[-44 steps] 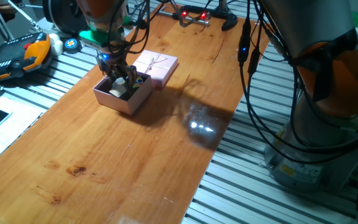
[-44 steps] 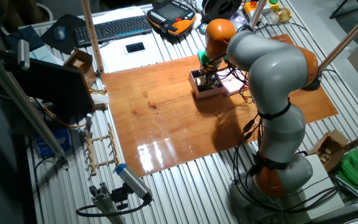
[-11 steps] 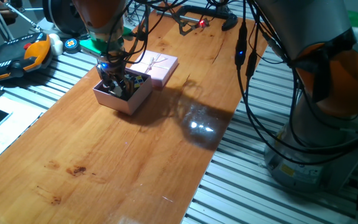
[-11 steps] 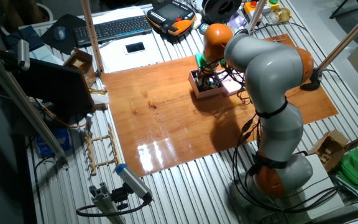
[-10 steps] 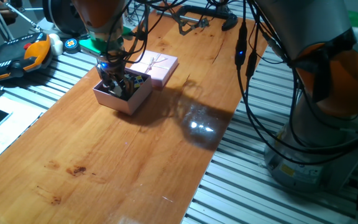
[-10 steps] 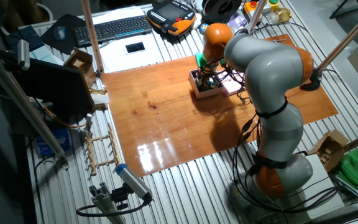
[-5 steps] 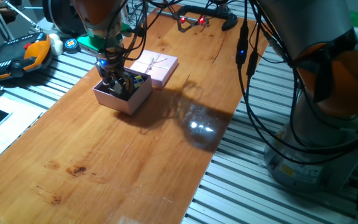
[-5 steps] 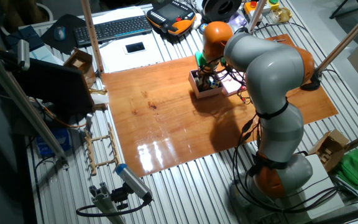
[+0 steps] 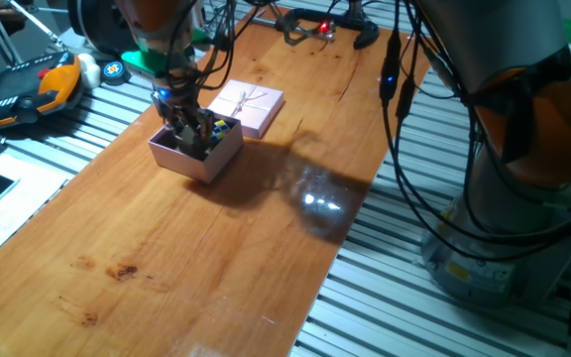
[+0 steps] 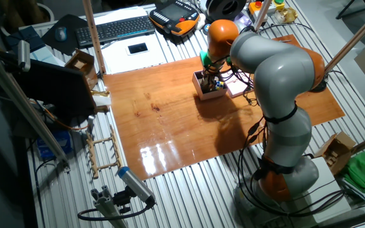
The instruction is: Take everything out of the gift box
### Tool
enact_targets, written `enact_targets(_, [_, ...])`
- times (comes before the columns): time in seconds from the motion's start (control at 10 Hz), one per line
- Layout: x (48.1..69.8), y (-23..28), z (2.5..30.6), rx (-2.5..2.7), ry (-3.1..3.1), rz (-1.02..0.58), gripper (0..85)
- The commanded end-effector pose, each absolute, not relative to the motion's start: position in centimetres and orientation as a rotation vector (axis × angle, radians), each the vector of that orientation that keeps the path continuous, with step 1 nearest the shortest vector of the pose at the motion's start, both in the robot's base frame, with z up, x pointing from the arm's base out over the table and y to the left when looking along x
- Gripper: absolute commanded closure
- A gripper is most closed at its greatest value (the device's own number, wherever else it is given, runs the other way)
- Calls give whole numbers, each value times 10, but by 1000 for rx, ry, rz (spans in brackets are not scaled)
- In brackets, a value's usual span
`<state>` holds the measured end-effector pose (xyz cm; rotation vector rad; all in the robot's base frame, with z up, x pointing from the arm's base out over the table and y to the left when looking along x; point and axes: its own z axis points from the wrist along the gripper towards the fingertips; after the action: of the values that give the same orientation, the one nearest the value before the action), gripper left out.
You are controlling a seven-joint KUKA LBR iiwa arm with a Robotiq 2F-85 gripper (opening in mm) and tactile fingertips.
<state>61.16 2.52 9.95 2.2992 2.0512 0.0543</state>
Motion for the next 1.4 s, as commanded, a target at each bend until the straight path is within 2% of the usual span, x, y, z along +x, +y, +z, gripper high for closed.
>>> enact_targets(0.0, [611,24,103,2298,2051,60,840])
enact_targets(0.5, [602,23,121,2304,2039,100,840])
enact_targets(1.0, [584,10,153,2269,2117,100,840])
enact_targets(1.3, [583,7,154,2234,2135,64,840])
